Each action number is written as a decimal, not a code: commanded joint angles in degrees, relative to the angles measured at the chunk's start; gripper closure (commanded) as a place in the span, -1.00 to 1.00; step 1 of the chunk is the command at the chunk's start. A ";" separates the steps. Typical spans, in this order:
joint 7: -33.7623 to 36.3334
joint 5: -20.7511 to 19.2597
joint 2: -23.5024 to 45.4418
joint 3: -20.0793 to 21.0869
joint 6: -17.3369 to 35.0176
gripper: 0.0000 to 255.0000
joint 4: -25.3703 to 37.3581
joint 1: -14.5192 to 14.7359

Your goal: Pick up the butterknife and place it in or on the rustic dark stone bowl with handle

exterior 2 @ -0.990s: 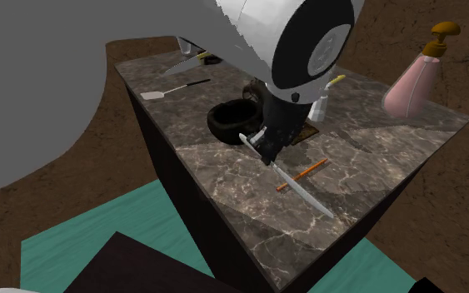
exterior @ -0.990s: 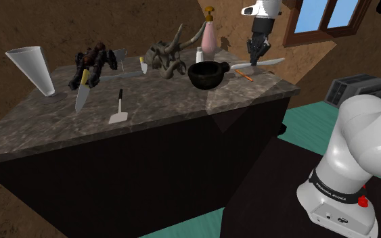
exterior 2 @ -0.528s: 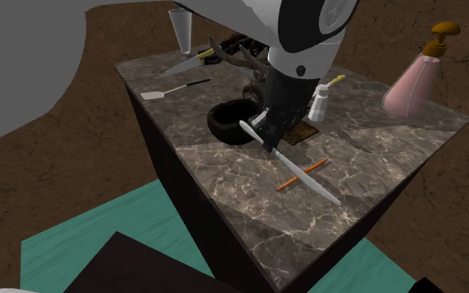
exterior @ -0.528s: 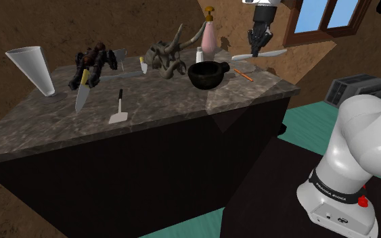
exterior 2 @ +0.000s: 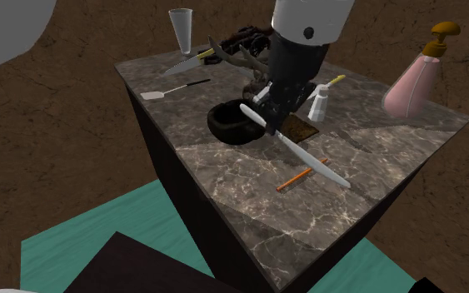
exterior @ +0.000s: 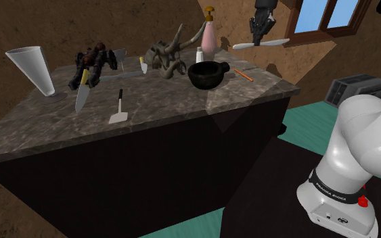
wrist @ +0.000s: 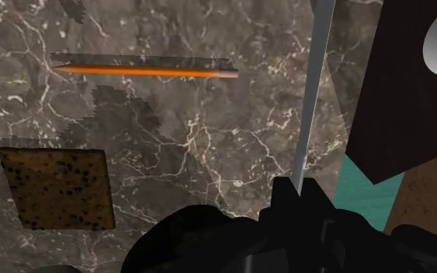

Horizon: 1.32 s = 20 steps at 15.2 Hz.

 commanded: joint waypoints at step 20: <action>9.45 14.82 25.50 3.65 -2.62 1.00 24.82 7.70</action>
